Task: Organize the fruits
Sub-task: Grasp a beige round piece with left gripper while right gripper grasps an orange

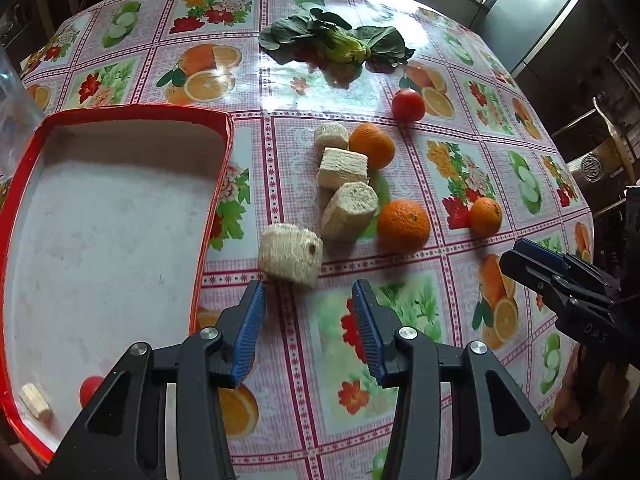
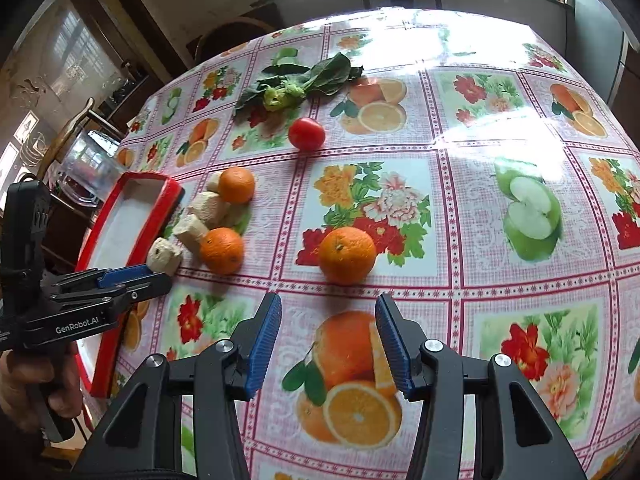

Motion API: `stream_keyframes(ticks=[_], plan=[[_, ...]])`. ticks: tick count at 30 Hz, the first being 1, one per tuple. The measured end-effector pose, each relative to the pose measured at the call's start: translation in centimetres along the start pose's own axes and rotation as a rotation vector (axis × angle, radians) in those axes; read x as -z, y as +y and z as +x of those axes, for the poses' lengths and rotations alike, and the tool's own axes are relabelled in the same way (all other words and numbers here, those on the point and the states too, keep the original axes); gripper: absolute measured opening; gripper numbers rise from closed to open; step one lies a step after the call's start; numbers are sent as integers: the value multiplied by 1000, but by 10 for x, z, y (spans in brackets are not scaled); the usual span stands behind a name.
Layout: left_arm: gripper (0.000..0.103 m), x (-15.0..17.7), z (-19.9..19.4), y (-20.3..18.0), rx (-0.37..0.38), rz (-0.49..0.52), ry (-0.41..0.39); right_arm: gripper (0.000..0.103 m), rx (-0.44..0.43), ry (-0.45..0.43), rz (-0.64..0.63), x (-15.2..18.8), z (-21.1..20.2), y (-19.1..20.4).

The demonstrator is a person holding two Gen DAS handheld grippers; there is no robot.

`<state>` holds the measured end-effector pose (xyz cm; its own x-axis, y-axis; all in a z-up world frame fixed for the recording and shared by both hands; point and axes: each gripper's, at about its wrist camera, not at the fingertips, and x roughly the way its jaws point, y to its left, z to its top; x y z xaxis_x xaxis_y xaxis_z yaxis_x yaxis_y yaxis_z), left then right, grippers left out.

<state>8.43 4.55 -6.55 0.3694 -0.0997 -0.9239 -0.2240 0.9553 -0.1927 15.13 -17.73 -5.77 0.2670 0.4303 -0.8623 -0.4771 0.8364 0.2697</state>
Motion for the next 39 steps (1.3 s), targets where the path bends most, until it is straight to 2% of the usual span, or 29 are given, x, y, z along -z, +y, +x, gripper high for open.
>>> stream_keyframes(ticks=[8,9,10,11,12,19,29,39], plan=[[42,-13,13,3,-18,5,5,50,30,14,-21,-16,25,-3],[39,-13,14,1,-23,16,5,49,40,5,-34,-17,26,-1],[35,-13,14,0,-32,29,-1,46,51,6,-49,-18,28,1],[34,-13,14,-1,-37,42,-3,38,61,6,-61,-19,29,3],[30,-13,15,-2,-37,48,-4,36,67,6,-64,-19,29,4],[28,-11,12,1,-7,38,-5,35,30,2,-50,-16,17,10],[28,5,-21,8,27,25,-47,35,-14,-39,-69,-8,-16,41],[28,22,-50,18,50,7,-85,35,-51,-51,-106,3,-31,78]])
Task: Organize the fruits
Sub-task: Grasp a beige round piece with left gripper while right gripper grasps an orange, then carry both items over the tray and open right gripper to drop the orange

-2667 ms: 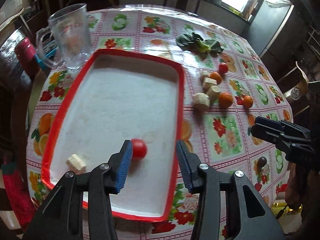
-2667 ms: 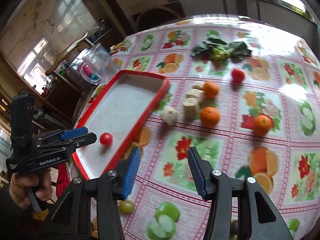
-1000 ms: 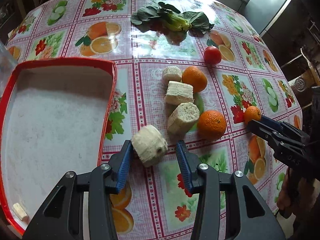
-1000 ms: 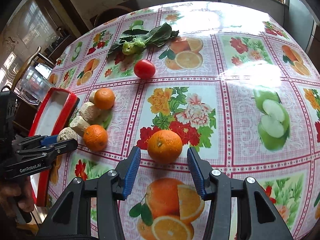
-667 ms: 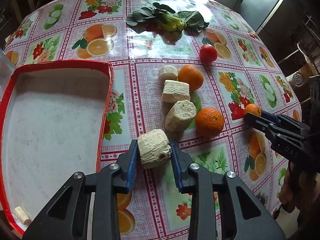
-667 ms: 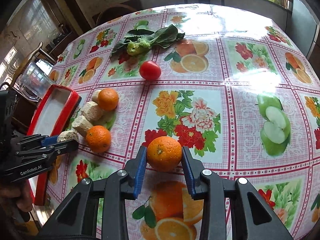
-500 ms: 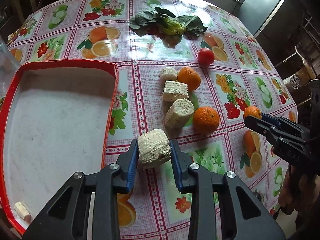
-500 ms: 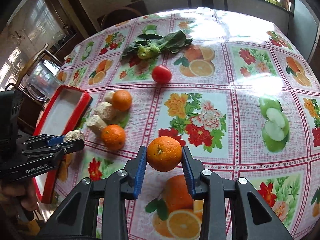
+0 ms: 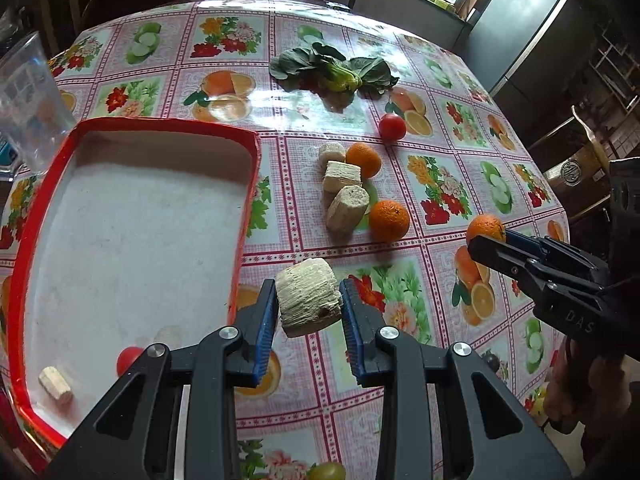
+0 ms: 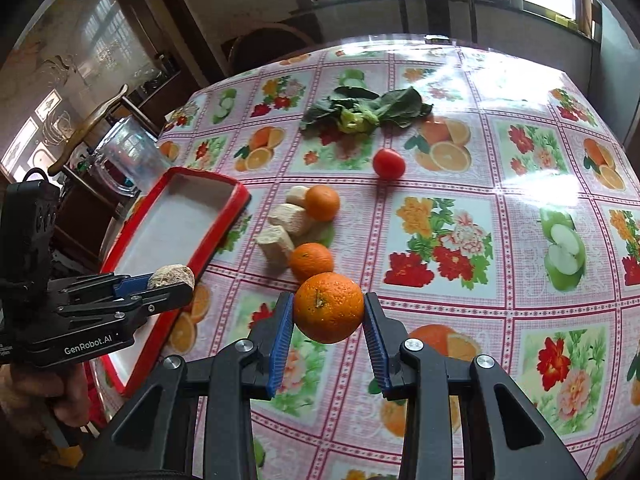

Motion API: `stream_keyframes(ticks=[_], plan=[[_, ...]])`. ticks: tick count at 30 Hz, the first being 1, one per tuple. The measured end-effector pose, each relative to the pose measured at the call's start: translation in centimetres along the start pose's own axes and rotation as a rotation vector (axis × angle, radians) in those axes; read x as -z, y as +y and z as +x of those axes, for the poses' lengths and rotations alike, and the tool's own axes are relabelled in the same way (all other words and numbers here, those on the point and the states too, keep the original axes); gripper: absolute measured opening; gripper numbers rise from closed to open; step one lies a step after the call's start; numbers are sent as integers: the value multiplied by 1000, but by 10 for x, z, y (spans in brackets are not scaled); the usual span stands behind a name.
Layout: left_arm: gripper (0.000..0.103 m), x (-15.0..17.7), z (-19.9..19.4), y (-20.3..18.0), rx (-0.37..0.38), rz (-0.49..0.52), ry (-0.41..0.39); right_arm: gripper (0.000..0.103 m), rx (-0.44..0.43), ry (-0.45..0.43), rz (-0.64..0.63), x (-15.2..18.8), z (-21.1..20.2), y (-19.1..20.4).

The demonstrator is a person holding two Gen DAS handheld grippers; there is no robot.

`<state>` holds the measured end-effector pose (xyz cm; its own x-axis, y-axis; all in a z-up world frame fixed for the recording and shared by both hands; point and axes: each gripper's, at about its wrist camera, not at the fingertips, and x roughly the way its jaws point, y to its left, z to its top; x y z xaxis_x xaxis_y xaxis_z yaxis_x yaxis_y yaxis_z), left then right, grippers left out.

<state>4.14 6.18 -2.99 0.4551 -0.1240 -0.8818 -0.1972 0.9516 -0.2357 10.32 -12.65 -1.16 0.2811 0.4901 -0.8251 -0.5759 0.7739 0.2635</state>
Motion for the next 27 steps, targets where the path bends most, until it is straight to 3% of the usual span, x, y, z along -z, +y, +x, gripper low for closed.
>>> stream_keyframes(ticks=[27], plan=[[28,31,-48,94,-66,-140,-53,35,-126,45,-182,-14,32,121]])
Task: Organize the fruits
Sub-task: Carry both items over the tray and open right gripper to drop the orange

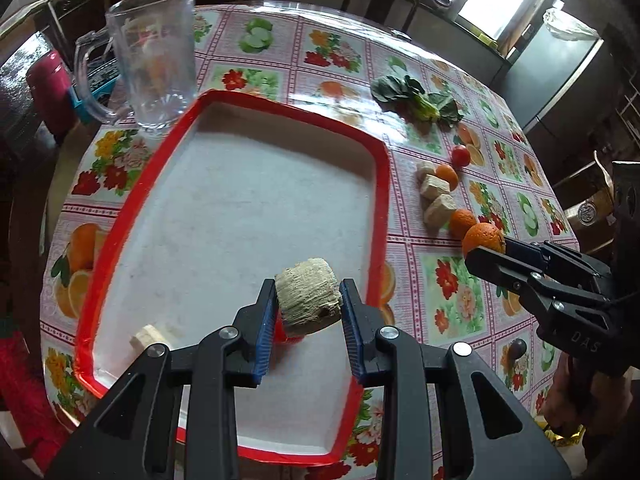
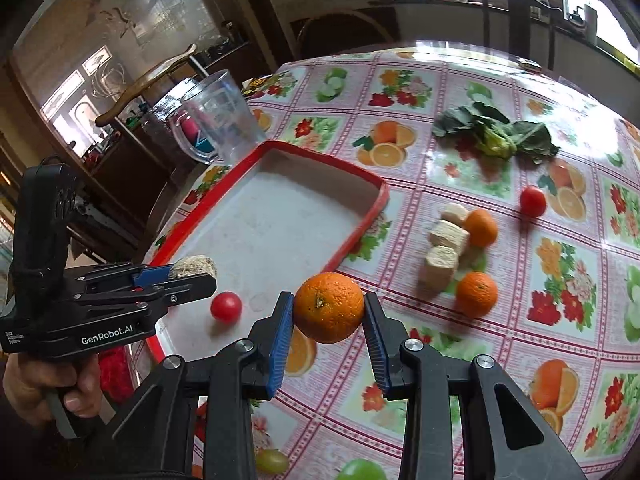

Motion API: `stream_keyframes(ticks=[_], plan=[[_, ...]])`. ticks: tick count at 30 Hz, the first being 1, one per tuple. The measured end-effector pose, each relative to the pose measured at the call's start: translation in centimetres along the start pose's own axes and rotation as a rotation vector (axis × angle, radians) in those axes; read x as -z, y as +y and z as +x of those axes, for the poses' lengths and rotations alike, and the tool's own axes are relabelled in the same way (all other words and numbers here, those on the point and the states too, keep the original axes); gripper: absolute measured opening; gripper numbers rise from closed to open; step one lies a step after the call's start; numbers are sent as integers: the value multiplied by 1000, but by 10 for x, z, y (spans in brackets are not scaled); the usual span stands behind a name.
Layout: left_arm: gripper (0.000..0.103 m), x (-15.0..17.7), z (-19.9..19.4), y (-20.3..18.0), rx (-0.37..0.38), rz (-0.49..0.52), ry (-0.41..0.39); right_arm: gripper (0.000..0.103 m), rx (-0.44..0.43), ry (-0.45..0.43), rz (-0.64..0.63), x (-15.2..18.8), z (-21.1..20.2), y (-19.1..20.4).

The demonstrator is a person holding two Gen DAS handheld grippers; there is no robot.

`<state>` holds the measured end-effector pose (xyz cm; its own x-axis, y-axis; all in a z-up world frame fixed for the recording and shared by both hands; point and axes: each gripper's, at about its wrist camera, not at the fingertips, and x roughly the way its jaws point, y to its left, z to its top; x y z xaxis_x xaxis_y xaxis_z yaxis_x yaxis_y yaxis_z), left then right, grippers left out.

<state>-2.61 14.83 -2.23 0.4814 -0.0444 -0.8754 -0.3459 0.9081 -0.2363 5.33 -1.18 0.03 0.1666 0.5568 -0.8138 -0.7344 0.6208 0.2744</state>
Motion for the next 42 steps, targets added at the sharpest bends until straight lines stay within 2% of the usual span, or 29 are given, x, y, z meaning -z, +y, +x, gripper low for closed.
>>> stream_keyframes(ticks=[12,20,25,33,42], plan=[[28,-1,-4,43,-42,-62,-7,35,-55,9,-61,-29,28,41],[28,-3,-7,62,-64,-92,-12,35,-75,40,-90,-36,50,55],[28,-5,-2,70,-75,-102,-5,35,-76,89,-89,-35,73,54],[28,2,21,79,-94,-107,54,35,-64,147,-102,-29,105,57],[28,4,33,76,-118,-79,74,36,-61,187,-114,-23,123,58]])
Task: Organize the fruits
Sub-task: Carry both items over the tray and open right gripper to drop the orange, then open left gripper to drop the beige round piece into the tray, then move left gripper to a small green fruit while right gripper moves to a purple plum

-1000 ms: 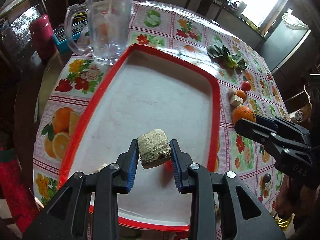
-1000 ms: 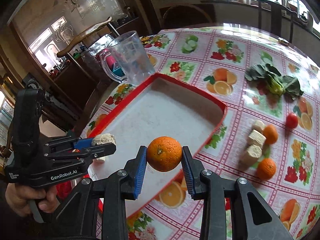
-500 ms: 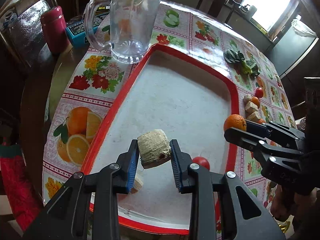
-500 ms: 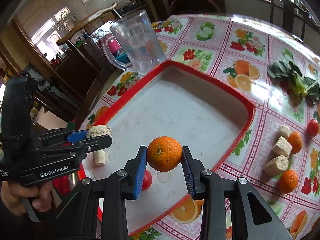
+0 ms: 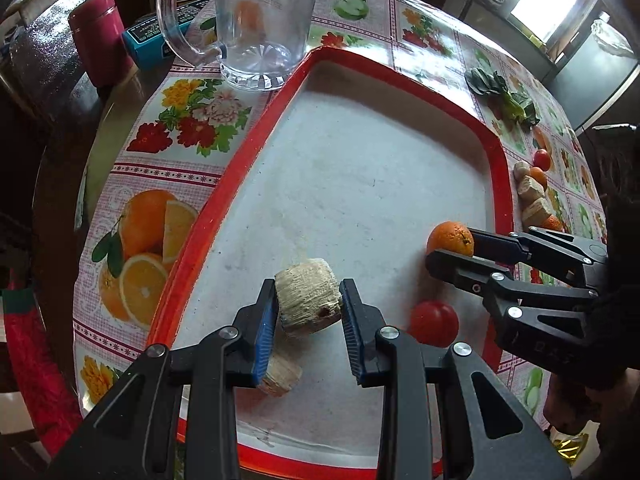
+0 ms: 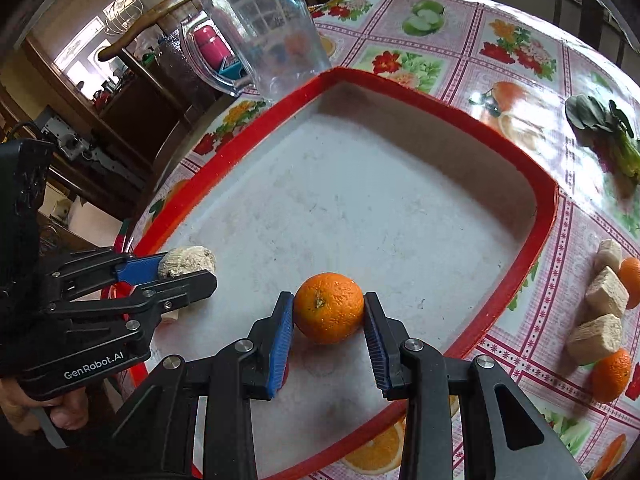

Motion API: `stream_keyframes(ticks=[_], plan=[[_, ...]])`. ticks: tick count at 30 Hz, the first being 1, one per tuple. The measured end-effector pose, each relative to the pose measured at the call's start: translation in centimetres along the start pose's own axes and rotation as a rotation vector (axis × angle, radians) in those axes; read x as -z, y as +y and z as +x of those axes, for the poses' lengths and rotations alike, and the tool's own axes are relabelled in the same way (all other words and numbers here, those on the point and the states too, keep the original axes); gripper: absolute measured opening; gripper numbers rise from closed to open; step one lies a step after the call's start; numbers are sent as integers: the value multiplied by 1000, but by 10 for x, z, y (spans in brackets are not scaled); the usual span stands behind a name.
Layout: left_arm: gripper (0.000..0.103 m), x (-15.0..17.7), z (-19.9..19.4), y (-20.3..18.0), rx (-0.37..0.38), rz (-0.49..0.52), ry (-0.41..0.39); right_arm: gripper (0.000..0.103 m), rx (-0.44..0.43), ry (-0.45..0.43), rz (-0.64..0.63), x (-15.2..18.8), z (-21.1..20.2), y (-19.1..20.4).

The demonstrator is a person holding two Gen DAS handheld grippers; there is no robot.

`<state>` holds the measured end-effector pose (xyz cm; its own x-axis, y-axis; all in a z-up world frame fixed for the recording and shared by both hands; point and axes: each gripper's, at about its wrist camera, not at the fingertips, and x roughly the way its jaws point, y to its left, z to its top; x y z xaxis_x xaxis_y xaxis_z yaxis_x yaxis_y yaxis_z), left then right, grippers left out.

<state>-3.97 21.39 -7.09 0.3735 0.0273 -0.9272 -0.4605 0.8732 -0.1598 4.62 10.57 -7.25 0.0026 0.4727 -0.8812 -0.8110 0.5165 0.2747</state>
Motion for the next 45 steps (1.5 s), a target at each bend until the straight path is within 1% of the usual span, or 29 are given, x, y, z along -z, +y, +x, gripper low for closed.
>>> stream_keyframes(ticks=[2,7,8,13,15,17,19,21,25,34,45], plan=[[28,0,5,-1,2,-5,16,38,2,3,-8,0,0,1],[29,-1,6,-3,-12,-12,16,40,-9,-9,1,0,-7,1],[29,-1,5,-4,-13,-13,13,42,-14,-17,4,0,-11,1],[30,-1,-5,-5,-24,-15,-9,42,-23,-72,18,4,-41,-2],[30,-2,-11,-6,-20,-14,-21,43,-22,-92,31,7,-53,-6],[32,-2,-17,-9,-20,-8,-34,45,-19,-107,46,10,-63,-10],[41,-2,-23,-13,-20,0,-51,46,-15,-120,63,14,-73,-17],[42,-1,-28,-17,-17,9,-62,46,-11,-131,82,19,-83,-23],[42,1,-36,-27,-6,30,-72,46,3,-152,119,33,-100,-37],[42,4,-44,-59,29,90,-81,46,51,-184,226,76,-133,-72],[42,5,-50,-113,105,204,-83,46,118,-234,354,126,-174,-109]])
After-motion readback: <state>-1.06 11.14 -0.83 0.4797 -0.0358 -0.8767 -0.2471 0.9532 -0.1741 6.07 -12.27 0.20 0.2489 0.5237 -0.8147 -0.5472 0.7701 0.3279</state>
